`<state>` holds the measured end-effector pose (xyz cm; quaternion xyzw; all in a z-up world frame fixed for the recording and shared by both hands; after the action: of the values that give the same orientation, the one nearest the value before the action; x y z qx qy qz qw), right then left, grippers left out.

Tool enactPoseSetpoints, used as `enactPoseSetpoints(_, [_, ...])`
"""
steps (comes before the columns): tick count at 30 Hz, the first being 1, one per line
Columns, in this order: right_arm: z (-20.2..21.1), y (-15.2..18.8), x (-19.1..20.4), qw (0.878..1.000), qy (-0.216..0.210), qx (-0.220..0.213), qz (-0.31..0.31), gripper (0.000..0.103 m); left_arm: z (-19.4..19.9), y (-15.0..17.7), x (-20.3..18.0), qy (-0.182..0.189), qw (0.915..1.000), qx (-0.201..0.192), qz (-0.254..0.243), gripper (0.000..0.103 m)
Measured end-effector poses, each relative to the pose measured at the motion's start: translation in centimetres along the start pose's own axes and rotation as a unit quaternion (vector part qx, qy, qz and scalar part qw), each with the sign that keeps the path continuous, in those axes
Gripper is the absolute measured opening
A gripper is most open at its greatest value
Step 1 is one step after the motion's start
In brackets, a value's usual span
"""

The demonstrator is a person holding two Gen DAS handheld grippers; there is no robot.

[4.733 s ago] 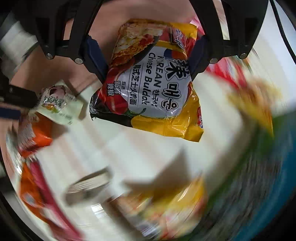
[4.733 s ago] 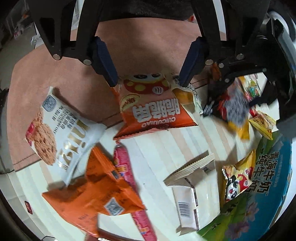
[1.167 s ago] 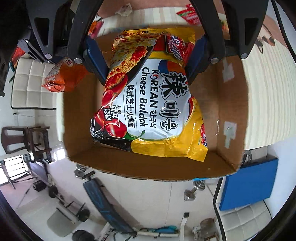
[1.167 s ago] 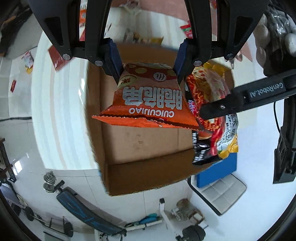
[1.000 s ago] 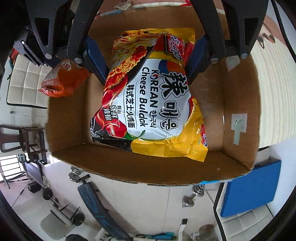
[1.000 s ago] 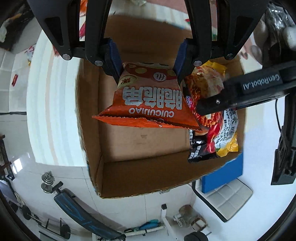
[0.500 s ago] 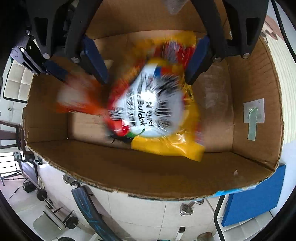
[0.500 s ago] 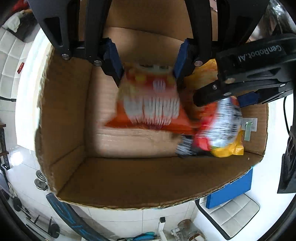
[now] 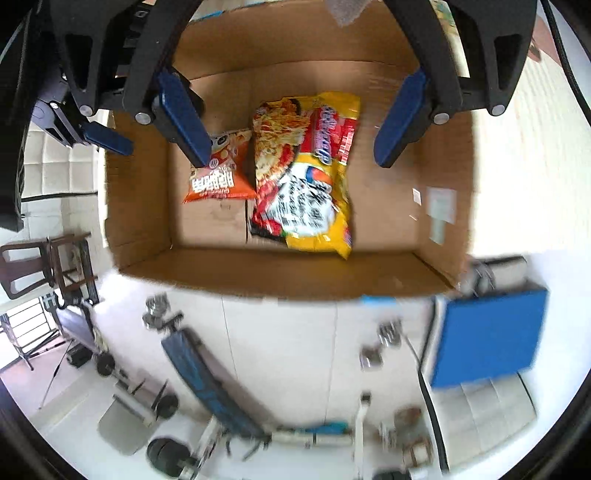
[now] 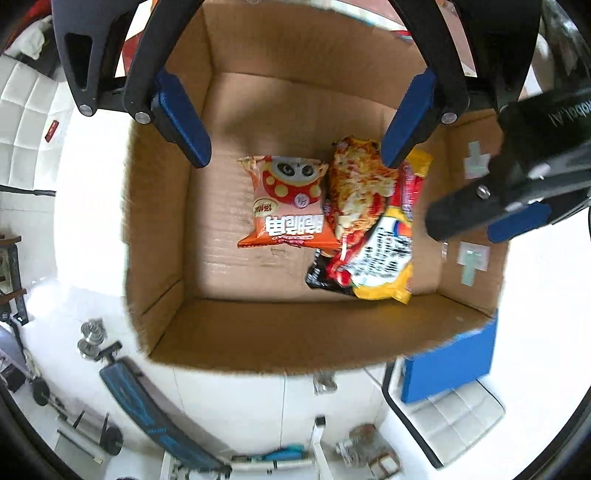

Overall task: Organize snacks
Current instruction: 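Lower both bags into the cardboard box and open both tools, then grasp the red spicy strip packet with the left tool while the right tool grasps the panda-print yellow bag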

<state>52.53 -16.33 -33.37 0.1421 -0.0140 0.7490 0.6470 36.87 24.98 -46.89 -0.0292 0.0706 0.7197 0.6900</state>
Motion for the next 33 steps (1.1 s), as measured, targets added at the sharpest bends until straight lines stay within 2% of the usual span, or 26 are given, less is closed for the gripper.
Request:
enactPoseSetpoints(3, [2.0,2.5,0.9,1.0,-0.01,-0.027,0.001,0.096,3.1,1.4,0.2,-0.007,0.9988,-0.048,-0.008,0.09])
enactPoseSetpoints(5, [3.0,3.6,1.9,0.999,-0.016,-0.037,0.002,0.096,4.8,3.1,0.4,0.0,0.9982,-0.06,-0.008,0.09])
enactPoseSetpoints(8, [3.3,7.0,2.9,0.999,-0.028,-0.044,-0.001,0.096,6.0,6.3,1.1,0.001,0.9979,-0.064,-0.001,0.09])
enactPoseSetpoints(11, [2.5,10.5,3.4,0.998,-0.038,-0.041,-0.016,0.096,5.7,9.9,2.9,-0.007,0.9985,-0.053,0.016,0.09])
enactPoseSetpoints(16, [-2.1,15.2,3.3,0.995,-0.084,-0.005,-0.051,0.096,2.0,16.5,7.6,-0.013,0.9969,-0.007,0.077,0.09])
enactPoseSetpoints(18, [-4.4,16.3,3.1,0.994,-0.086,0.017,-0.061,0.096,-1.0,18.8,9.7,-0.021,0.9942,0.028,0.101,0.09])
enactPoseSetpoints(23, [-8.8,17.9,2.8,0.993,-0.073,0.048,-0.076,0.096,-8.3,22.8,11.8,0.0,0.9842,0.11,0.138,0.09])
enactPoseSetpoints(28, [-11.5,18.0,2.3,0.991,-0.067,0.063,-0.096,0.096,-13.5,23.9,12.4,0.015,0.9736,0.155,0.166,0.09])
enactPoseSetpoints(33, [-11.5,17.2,1.9,0.99,-0.062,0.055,-0.113,0.096,-16.7,23.3,13.0,-0.003,0.9667,0.178,0.184,0.09])
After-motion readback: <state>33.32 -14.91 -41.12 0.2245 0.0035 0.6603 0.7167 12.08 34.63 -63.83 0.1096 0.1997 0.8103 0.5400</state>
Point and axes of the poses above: each gripper's, at about its wrist camera, not at the fingertips, and z roughly against the way its jaws point, x to its left, y to its underside, the point moved 6 cm from there along -z, roughly the way its jaws point, and after that the axes turned 15 degrees about x, right-handed, at the moved point
